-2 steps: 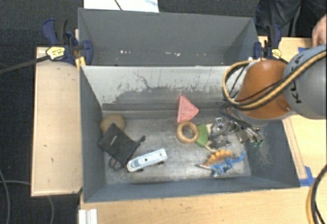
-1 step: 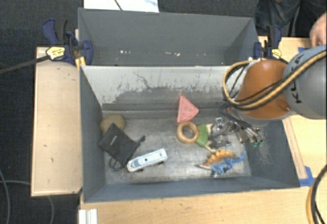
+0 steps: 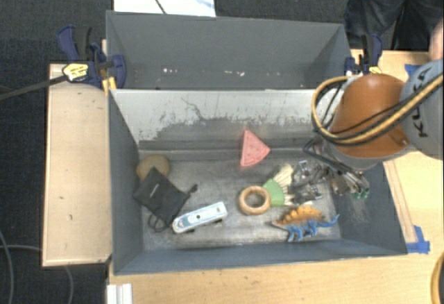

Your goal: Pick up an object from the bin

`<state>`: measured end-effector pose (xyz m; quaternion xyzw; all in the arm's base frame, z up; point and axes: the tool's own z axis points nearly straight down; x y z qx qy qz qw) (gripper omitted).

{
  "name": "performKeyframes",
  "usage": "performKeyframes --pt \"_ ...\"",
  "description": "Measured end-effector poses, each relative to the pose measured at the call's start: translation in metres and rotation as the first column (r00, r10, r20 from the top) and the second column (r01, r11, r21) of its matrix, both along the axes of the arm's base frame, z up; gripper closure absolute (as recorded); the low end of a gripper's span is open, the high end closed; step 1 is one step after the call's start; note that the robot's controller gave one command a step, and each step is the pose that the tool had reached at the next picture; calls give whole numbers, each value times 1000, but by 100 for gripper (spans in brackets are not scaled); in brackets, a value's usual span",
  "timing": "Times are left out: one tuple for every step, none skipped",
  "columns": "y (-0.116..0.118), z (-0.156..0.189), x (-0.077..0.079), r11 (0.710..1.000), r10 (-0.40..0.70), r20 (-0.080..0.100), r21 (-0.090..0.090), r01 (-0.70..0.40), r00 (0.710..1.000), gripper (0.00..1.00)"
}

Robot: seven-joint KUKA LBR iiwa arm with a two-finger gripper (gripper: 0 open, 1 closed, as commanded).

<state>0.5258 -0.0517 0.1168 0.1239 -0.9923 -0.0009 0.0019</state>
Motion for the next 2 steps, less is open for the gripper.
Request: performKeyframes --pt "-4 62 17 1000 10 3 0 -10 1000 100" --pt "-33 128 -9 998 -68 1 1 68 998 100"
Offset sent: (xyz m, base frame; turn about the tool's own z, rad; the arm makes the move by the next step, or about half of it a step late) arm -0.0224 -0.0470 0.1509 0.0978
